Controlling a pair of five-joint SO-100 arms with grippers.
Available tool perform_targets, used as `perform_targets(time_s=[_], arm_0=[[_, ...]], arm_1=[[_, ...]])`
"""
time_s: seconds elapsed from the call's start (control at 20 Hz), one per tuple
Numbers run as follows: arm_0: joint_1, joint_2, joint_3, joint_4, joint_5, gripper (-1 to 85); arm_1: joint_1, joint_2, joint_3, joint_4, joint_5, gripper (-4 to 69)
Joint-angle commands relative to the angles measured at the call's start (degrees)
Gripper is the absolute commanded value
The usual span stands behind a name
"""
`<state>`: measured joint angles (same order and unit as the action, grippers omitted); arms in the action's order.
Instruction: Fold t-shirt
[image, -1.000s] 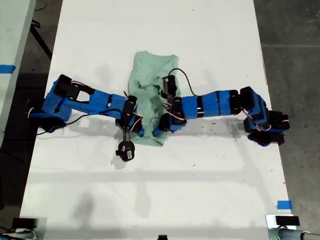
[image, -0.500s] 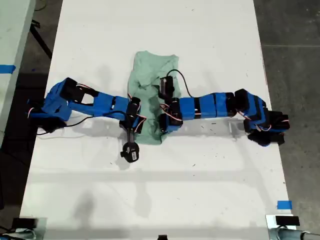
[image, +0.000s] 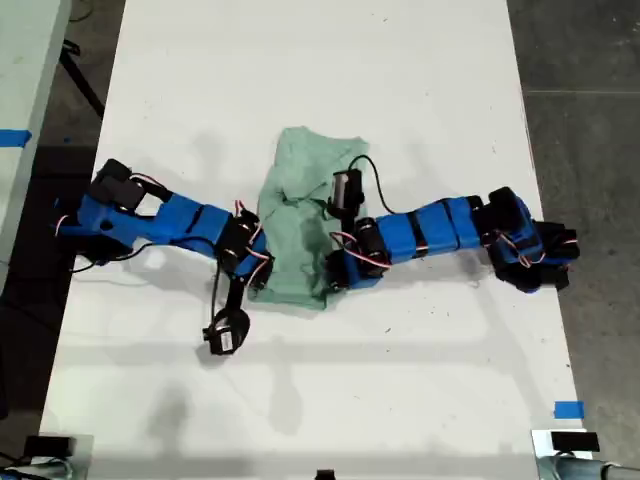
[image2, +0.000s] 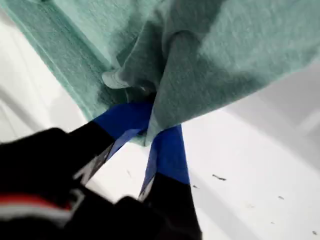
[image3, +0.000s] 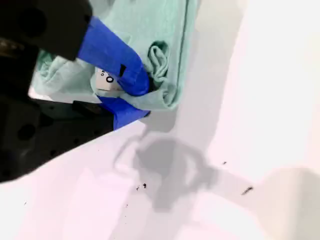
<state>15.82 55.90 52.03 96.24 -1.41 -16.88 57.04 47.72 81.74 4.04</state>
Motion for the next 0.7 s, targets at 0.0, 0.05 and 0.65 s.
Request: perform_targets(time_s=[0.0, 0.05, 0.65], arm_0=[[4.31, 7.56, -2.11, 0.79, -2.55, -0.1], [3.69, 7.65, -2.11, 1.05, -2.46, -0.1], [-32.17, 7.12, -2.55, 2.02, 19.78, -0.1]], arm_1=[[-1.85, 8.88, 1.93, 1.67, 1.76, -0.8], [-0.62, 9.84, 3.78, 0.79, 1.14, -0.9], [28.3, 37.62, 44.21, -22.41, -9.76, -1.1]])
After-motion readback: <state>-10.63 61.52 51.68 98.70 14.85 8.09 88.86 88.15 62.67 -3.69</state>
